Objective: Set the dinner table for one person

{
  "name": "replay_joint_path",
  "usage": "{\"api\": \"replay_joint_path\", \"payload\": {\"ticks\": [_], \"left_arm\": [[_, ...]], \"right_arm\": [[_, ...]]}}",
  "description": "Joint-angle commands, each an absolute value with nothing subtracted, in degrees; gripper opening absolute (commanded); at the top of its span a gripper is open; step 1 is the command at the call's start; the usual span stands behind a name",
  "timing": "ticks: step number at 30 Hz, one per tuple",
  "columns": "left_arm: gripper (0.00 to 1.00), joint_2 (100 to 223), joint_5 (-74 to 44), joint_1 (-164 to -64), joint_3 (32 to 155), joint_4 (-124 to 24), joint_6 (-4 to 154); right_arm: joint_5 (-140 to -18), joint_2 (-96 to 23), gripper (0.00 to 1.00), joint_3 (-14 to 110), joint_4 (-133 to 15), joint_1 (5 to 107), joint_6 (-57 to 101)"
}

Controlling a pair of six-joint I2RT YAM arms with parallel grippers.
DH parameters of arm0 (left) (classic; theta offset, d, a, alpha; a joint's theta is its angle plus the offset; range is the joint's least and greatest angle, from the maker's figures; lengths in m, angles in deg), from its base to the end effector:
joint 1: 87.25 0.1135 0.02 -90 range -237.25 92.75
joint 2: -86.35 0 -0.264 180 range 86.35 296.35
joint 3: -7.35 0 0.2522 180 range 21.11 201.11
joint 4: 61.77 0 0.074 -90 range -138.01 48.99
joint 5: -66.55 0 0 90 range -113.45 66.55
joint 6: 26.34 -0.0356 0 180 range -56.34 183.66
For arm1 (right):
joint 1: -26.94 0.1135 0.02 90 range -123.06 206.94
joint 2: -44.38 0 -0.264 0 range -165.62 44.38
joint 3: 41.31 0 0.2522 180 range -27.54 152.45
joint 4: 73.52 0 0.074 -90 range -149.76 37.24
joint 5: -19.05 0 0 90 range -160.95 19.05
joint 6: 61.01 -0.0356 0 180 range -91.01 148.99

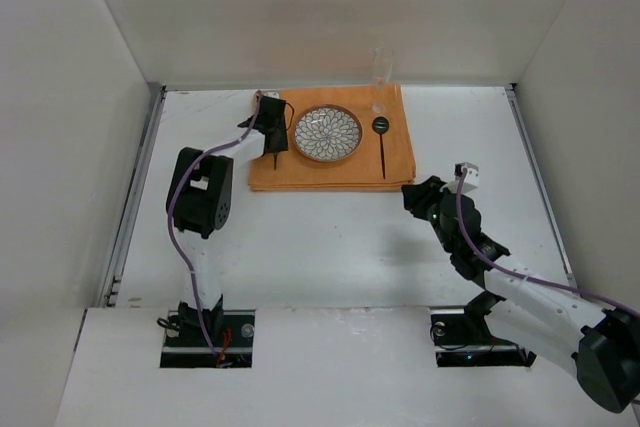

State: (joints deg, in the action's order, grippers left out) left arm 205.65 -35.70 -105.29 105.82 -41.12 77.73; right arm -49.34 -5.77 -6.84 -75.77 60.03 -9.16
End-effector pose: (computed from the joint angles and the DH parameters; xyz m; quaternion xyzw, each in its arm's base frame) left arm 0.4458 -0.1373 0.1820 -0.0124 0.9075 -0.0195 0.4195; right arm 0.1729 0.0970 0.2231 0.1501 0.7651 0.2348 0.5804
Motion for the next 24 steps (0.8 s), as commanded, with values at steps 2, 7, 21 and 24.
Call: {"api": "replay_joint_path", "payload": {"ticks": [2,7,21,24], "left_arm": [[0.45,194.6,-40.8,-107.4,102.0,-41.1,80.4],[0.67,183.7,-42.7,-110.2,92.4,-48.6,86.4],[1.00,157.8,-44.3,-119.3,65.8,-52.1,94.2],[1.00,153.7,-43.8,-120.0,60.7,-50.9,97.7]], "right_arm": [[-49.1,-4.8,0.41,-6.7,-79.3,60.4,-8.5],[-49.1,-4.8,0.42,-6.7,-79.3,60.4,-8.5],[-49.5,-5.1,0.63,-6.8,-80.0,60.6,-8.5],[-49.4,-5.1,0.66,-6.9,-80.2,60.7,-8.5]]}}
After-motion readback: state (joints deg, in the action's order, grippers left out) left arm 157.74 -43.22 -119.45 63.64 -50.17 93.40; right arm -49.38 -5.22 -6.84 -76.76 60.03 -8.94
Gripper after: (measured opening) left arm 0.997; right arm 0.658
